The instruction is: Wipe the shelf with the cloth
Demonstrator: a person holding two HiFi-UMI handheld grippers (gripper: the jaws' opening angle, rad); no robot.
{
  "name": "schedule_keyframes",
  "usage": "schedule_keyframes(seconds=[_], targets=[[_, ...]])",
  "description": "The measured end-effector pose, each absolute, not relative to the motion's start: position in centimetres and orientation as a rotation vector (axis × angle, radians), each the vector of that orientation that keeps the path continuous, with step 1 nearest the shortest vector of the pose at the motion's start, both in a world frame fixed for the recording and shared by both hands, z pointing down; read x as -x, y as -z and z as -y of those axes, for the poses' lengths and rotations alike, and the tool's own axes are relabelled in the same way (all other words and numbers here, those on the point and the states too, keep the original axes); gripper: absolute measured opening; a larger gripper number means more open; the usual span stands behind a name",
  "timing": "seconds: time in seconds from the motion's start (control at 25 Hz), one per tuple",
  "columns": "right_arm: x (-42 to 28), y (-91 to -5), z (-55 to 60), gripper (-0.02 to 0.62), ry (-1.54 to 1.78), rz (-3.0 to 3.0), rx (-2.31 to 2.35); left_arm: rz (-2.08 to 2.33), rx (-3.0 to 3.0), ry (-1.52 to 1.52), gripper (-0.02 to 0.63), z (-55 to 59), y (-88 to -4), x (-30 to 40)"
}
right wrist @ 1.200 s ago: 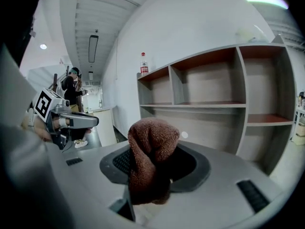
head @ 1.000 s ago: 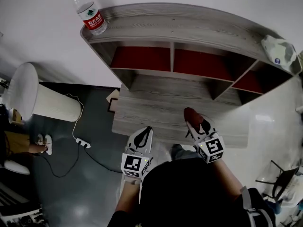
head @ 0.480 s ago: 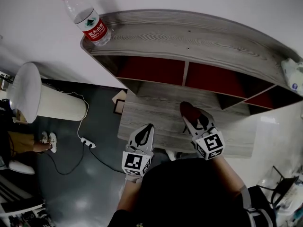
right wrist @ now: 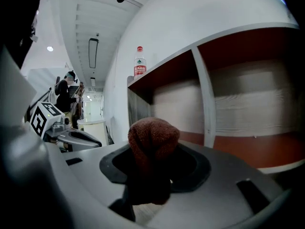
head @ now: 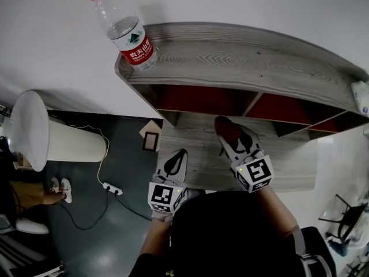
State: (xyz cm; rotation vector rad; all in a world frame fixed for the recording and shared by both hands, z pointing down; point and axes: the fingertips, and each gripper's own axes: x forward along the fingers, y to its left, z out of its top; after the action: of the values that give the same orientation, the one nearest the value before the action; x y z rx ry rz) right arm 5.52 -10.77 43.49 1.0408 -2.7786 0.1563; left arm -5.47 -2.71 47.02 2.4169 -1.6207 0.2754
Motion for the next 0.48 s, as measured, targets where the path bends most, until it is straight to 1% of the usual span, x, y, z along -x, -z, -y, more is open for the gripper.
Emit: schedule_keyframes(seconds=[0.28, 0.48], targets=[[-0.6, -41.3, 13.7, 0.169, -0.088, 2.746, -1.097, 1.546, -2.479, -0.254, 0.009, 4.6, -46.9, 9.3], [1.9, -42.2, 16.3, 0.175, -0.021, 2.612, -1.113, 1.526, -2.498, -0.255, 0.009, 5.2, -47.1, 11.9]])
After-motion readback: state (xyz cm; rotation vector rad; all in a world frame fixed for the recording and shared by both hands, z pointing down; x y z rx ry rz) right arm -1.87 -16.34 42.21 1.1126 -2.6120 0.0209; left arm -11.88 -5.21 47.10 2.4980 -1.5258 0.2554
